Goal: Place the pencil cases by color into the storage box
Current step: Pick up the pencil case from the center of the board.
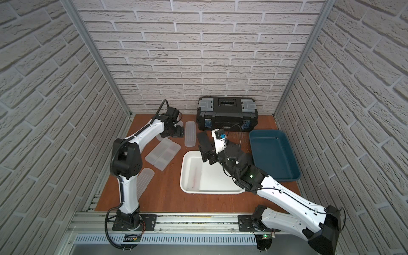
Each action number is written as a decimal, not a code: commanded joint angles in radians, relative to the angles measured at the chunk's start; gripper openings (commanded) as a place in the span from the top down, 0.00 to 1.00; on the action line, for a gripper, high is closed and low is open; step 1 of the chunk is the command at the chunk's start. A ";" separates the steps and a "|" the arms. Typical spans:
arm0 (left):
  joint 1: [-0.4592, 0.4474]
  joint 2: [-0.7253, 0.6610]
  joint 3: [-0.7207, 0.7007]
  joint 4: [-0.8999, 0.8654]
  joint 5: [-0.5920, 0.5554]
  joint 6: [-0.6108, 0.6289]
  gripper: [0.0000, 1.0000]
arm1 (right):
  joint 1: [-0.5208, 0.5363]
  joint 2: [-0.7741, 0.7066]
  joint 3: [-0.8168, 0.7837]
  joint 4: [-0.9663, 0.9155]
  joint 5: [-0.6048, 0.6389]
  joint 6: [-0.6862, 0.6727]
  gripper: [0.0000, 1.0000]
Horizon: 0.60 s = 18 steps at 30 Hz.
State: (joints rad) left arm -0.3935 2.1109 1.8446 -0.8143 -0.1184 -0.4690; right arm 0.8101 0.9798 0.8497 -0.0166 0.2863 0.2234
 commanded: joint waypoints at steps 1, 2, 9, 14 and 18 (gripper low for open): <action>-0.022 0.058 0.077 0.020 -0.003 -0.033 0.07 | 0.005 -0.034 -0.073 0.031 0.062 -0.033 0.07; -0.025 0.072 0.086 0.026 -0.003 -0.039 0.07 | 0.005 -0.047 -0.087 0.044 0.060 -0.036 0.07; -0.041 0.125 0.068 0.139 0.002 -0.099 0.08 | 0.005 -0.117 -0.189 0.155 0.086 -0.072 0.07; -0.048 0.144 0.042 0.234 0.005 -0.127 0.09 | 0.005 -0.136 -0.214 0.176 0.094 -0.075 0.07; -0.062 0.189 0.091 0.227 0.006 -0.124 0.09 | 0.005 -0.132 -0.218 0.178 0.102 -0.080 0.07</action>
State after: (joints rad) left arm -0.4393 2.2589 1.9053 -0.6262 -0.1146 -0.5804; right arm 0.8101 0.8577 0.6437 0.0959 0.3668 0.1593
